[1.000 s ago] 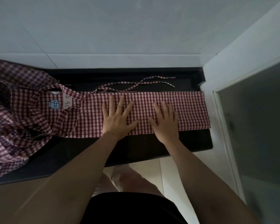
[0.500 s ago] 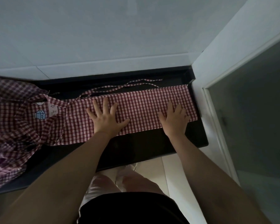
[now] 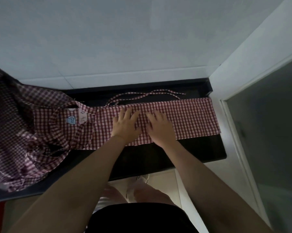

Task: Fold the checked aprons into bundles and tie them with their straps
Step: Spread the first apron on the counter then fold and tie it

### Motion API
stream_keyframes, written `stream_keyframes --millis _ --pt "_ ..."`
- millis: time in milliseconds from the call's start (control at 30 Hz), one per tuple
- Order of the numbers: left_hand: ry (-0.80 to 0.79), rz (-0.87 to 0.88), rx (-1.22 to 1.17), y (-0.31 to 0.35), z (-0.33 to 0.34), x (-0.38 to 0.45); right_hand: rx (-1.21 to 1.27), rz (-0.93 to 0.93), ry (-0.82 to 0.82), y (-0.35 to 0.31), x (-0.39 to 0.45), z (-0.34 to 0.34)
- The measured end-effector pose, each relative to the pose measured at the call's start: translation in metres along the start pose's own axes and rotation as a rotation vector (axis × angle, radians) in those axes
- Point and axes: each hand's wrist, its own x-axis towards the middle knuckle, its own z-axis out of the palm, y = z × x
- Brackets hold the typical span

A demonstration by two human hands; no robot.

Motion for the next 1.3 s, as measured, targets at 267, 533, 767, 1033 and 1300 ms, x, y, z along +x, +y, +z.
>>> stream_keyframes --millis 267,533,767,1033,1300 --pt "0.143 -0.218 0.103 -0.109 -0.029 -0.055 -0.179 0.368 -0.137 -0.055 0.018 -0.009" --pt "-0.254 -0.269 0.08 -0.216 -0.068 -0.091 0.464 0.196 -0.522 -0.247 0.025 0.002" --pt "-0.064 -0.326 -0.155 -0.27 -0.083 -0.103 0.589 0.455 -0.734 -0.31 0.011 0.021" --pt "-0.256 -0.162 0.155 -0.286 -0.086 -0.104 1.019 0.718 -0.694 -0.325 0.018 0.006" --pt "-0.128 -0.192 -0.372 -0.299 -0.116 -0.105 1.386 0.792 -0.507 -0.31 0.029 -0.036"
